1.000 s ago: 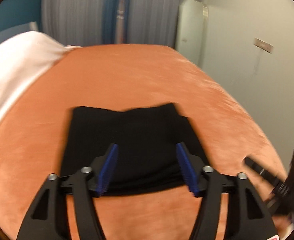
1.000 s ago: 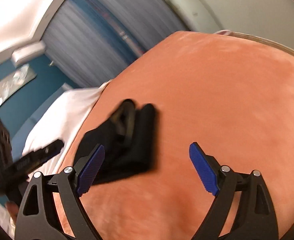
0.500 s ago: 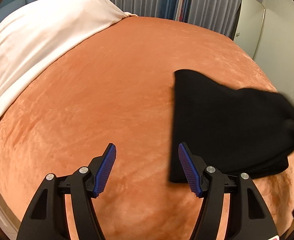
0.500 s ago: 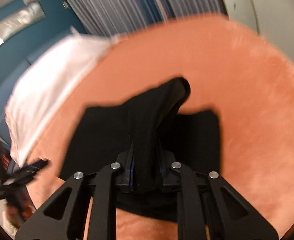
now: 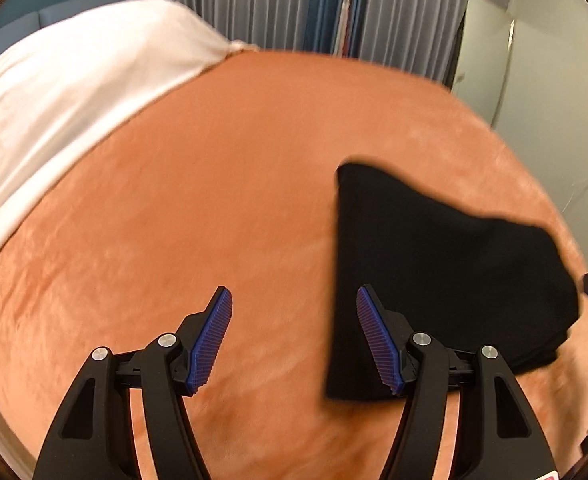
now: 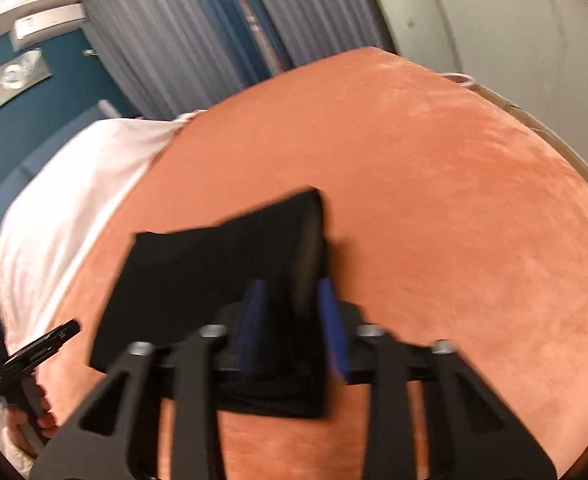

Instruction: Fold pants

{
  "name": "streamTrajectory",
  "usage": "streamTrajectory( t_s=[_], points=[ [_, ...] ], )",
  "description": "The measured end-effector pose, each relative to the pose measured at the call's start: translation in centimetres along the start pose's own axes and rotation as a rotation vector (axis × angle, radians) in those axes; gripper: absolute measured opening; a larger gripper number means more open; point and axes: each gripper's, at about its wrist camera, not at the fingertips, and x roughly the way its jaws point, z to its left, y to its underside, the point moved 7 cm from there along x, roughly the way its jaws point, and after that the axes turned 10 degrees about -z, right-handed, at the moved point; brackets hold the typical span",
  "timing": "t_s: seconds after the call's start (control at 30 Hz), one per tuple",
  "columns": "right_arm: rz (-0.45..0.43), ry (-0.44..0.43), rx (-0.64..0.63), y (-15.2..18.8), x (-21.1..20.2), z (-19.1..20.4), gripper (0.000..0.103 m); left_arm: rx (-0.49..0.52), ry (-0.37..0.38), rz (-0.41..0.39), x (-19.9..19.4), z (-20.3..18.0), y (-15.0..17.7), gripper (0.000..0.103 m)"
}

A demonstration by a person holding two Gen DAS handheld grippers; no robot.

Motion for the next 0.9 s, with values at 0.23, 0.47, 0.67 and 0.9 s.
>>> streamTrajectory(
  t_s=[0.23, 0.47, 0.67, 0.9],
  points=[
    [0.274, -0.182, -0.073, 1.8, 12.6, 10.0, 0.014, 0.081, -0.005, 0.069, 5.4, -4.5, 0.3, 0.085],
    [0.114, 0.035, 0.296, 0.1, 11.8, -3.3, 0.0, -0.014, 0.081, 0.184, 9.5, -3.0, 2.6, 0.094],
    [0.248, -0.186, 0.019, 1.6, 12.8, 9.9, 0.002, 0.023, 0.022, 0.1, 7.2, -2.7, 1.4, 0.091],
    [0.369, -0.133, -0.092, 3.9, 22.8, 17.1, 0.0, 0.049, -0.065, 0.05, 3.5, 0.4, 0.9, 0.089]
  ],
)
